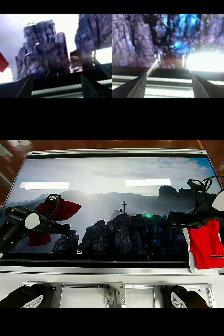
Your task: Fold the shirts.
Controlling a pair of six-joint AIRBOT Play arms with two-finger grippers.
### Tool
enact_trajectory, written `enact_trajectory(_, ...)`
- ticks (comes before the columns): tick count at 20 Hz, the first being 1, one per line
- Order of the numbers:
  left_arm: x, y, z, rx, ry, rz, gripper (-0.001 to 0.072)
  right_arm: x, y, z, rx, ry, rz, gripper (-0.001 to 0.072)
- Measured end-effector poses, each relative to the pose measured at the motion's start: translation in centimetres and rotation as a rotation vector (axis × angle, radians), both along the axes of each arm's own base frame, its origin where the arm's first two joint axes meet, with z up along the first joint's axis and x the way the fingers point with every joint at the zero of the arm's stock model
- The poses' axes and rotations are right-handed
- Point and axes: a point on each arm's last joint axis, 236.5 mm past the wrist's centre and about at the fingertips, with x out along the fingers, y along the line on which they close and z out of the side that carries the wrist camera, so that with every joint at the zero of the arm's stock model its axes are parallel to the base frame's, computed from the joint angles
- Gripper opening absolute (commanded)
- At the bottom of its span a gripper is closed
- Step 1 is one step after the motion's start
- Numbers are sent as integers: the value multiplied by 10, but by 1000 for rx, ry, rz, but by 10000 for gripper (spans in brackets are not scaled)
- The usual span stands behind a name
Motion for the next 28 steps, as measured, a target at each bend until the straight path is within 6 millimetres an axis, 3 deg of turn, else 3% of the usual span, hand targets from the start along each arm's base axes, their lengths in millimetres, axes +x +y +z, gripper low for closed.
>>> enact_trajectory(13,0,0,0,0,0,0,692,0,0,0,0,0,0,684)
enact_trajectory(20,1,-5,1,-23,-5,1,691,27,-4,8,-11,-121,-17,684)
enact_trajectory(24,12,-13,5,-58,-53,2,695,25,0,8,6,-110,-14,683)
enact_trajectory(26,21,-3,7,-51,-74,56,704,18,2,6,12,-79,-10,683)
enact_trajectory(28,39,29,12,-27,-108,167,704,10,4,3,17,-43,-4,683)
